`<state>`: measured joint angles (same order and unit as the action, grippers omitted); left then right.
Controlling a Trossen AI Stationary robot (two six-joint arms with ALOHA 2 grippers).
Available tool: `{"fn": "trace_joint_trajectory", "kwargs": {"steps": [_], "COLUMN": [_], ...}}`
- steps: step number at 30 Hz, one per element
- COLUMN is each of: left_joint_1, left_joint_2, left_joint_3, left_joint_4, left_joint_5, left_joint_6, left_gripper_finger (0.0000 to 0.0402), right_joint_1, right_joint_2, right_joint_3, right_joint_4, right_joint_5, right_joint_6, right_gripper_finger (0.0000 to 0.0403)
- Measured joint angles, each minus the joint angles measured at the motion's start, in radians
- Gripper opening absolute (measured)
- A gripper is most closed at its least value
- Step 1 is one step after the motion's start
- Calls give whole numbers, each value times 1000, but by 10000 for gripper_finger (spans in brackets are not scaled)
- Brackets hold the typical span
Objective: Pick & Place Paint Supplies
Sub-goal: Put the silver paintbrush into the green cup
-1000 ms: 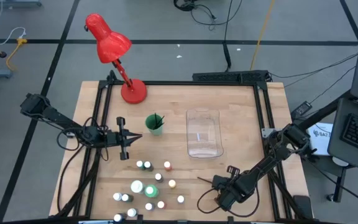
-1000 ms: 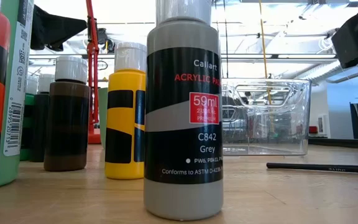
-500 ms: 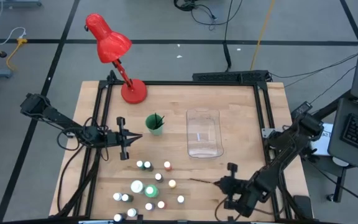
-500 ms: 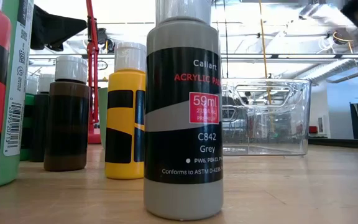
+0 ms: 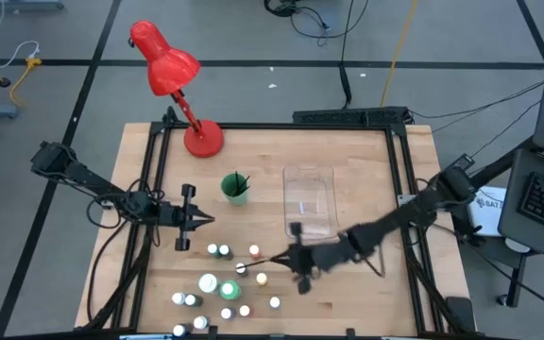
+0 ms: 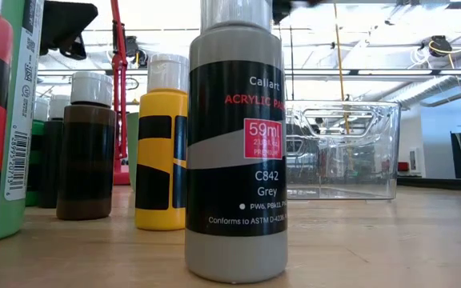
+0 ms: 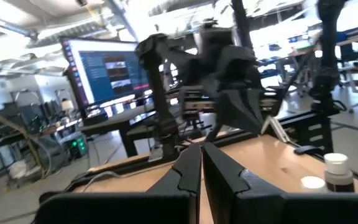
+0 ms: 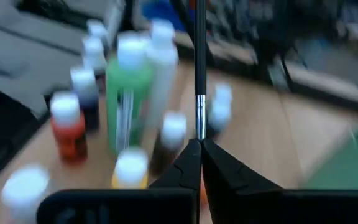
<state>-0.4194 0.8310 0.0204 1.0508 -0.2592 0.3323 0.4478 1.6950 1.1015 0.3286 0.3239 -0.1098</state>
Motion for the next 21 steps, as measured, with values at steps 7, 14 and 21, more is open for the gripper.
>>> {"fn": "trace_joint_trajectory", "kwargs": {"steps": [7, 14, 21], "left_joint_1": [0, 0, 0], "left_joint_2": [0, 0, 0], "left_joint_3": [0, 0, 0], "left_joint_4": [34, 62, 68], "left_joint_5": [29, 98, 163], "left_joint_6": [0, -13, -16], "left_gripper_finger": [29, 126, 230], "right_joint_1": [-167, -243, -260], "right_joint_2": [67, 137, 140], "right_joint_3": [2, 2, 2], "right_joint_4": [280, 295, 341], "right_joint_5": [-236, -248, -248], "right_joint_6": [-149, -146, -141], "right_gripper_finger": [0, 0, 0]}}
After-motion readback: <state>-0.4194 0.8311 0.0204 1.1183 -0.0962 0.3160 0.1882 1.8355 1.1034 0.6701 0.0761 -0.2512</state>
